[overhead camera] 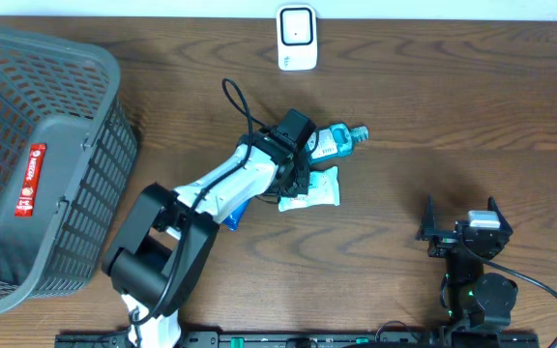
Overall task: Scan the item barcode
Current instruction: 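Carry the wipes pack out and place it below the mouthwash, then reach into the basket and grasp the red Nescafe stick with left gripper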
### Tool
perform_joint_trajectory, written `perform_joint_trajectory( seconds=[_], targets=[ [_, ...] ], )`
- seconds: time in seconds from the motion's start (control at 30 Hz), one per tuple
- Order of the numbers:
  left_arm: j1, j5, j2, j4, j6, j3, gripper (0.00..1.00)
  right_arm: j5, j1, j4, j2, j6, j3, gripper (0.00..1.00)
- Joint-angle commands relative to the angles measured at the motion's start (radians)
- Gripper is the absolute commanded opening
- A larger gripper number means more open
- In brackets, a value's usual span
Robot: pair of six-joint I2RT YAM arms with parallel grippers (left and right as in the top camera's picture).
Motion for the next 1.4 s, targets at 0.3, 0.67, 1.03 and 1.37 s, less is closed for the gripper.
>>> perform_joint_trajectory(
  seconds=[0.3, 0.67, 1.03, 1.37],
  targets=[
    [0.004, -0.007, -0.113, -0.089, 0.053, 0.068, 0.28, 0.002, 0.009, -0.003, -0.005, -0.006, -0.001, 0.99],
    [0.153, -0.251, -0.526, -0.328, 0.119, 0.301, 0.98, 0.002, 0.009, -0.003, -0.005, -0.006, -0.001, 0.99],
    [0.810, -0.362, -0.717, -0.479, 0.074, 0.310, 0.98, 0.002, 0.009, -0.003, -0.005, -0.006, -0.001, 0.99],
    [1.116, -0.423, -0.650, -0.220, 0.074, 0.039, 0.98, 0.002, 0.009, -0.003, -0.005, -0.006, -0.001, 0.99]
  ],
)
